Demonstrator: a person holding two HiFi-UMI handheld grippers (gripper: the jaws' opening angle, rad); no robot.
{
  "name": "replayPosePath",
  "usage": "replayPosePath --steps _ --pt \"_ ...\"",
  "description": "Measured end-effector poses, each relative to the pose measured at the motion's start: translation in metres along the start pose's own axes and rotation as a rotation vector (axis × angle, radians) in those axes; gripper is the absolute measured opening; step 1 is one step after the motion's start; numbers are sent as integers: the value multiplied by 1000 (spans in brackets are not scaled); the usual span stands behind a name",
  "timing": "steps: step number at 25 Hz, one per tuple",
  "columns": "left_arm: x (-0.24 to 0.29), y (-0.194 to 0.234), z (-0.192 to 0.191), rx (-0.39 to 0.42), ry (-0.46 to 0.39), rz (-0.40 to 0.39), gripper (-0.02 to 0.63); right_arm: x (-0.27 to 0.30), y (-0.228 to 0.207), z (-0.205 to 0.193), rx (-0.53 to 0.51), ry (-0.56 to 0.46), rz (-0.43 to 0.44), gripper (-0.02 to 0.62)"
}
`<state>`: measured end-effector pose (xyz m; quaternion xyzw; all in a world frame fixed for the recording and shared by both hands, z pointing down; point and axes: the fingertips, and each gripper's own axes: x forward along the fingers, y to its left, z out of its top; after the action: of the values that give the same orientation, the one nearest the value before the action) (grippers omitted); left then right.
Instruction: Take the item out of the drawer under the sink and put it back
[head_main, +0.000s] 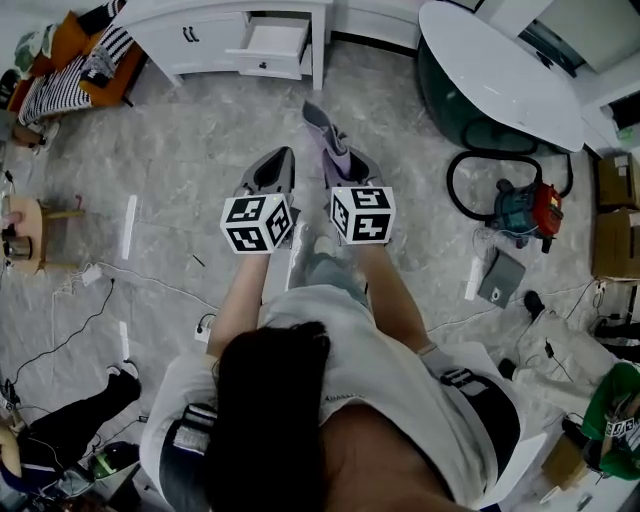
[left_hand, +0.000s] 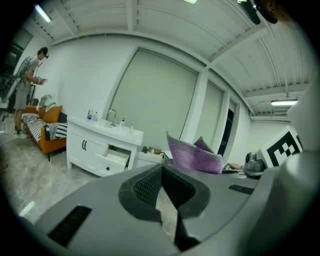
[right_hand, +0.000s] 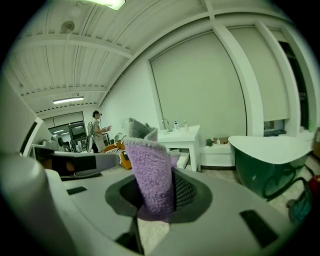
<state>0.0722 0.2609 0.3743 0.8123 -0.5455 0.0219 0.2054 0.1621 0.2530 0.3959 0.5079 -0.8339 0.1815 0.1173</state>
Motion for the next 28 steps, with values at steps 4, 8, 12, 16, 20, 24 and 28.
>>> replayPosePath --steps 4,8,12,16,20,24,28 --pt "27 1 9 -8 -12 12 3 18 -19 12 -8 4 12 112" --pt "48 -2 18 -10 -29 21 3 32 -34 24 -20 -1 31 112" --pt "60 -3 21 -20 -34 35 3 40 -42 31 -19 -5 50 112" --pt "68 -1 19 -21 -26 45 3 46 -46 32 -13 -1 62 112" --pt "71 3 16 -30 -19 54 4 51 -47 30 -9 4 71 112" --pt "74 4 13 -34 -19 55 3 51 -50 27 -6 8 69 112" --pt "79 5 13 -22 -19 53 3 54 -55 27 -5 8 62 112"
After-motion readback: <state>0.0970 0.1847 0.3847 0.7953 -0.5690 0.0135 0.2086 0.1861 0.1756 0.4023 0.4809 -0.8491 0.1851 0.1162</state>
